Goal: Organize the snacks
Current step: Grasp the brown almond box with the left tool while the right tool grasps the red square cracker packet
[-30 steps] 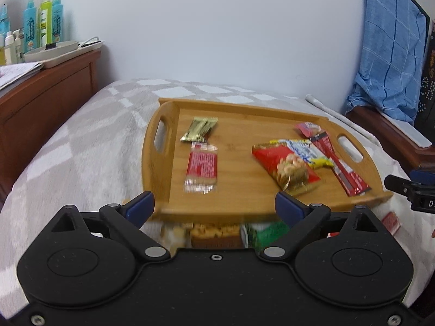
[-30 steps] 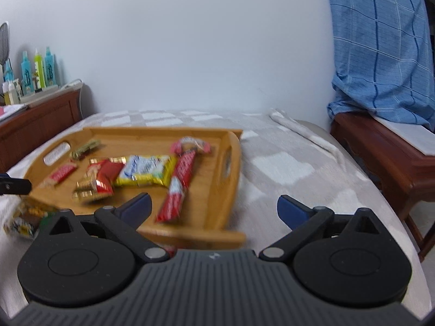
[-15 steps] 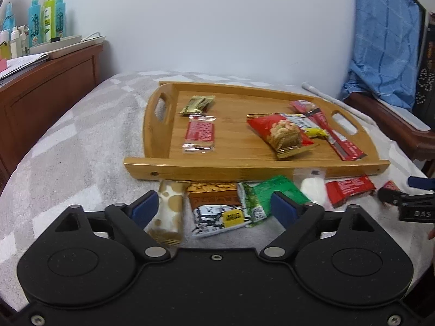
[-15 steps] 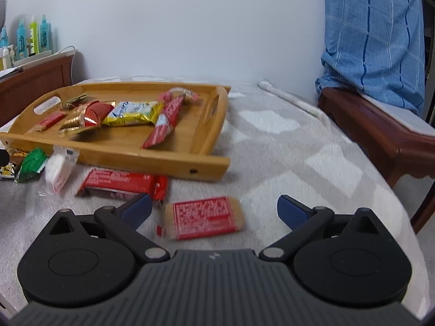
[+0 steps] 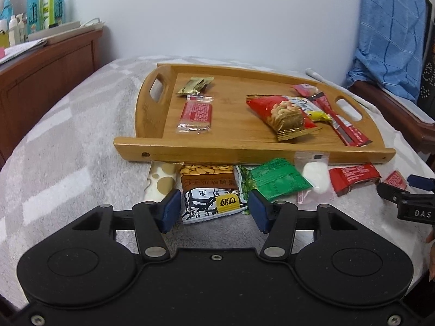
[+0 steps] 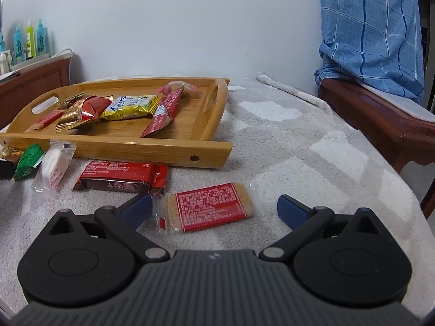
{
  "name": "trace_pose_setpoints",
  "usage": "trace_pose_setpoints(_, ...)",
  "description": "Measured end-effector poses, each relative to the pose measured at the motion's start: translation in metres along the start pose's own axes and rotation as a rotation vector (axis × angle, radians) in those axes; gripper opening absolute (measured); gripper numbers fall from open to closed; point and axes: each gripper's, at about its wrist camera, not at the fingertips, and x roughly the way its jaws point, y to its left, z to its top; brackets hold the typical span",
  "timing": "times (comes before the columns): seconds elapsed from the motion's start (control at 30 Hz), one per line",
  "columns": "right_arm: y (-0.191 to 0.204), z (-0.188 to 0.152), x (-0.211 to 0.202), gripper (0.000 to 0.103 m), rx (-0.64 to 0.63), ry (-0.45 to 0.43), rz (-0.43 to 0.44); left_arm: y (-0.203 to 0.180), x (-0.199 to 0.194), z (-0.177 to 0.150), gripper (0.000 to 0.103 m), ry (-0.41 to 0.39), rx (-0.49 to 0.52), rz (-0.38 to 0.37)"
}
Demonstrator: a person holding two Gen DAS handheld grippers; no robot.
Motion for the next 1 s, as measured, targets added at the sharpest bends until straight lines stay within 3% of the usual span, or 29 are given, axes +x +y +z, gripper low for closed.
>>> trace_pose_setpoints(0.63, 0.007, -0.001, 0.003, 0.102, -0.006, -0.028, 0.031, -0.004, 0.008, 0.001, 0.048, 0.002, 0.009, 0.016)
trace_pose_setpoints(1.0, 0.02, 0.003, -0.001, 0.079, -0.042, -0.024, 0.037, -0.004, -0.004, -0.004, 0.045, 0.003, -0.015, -0.013)
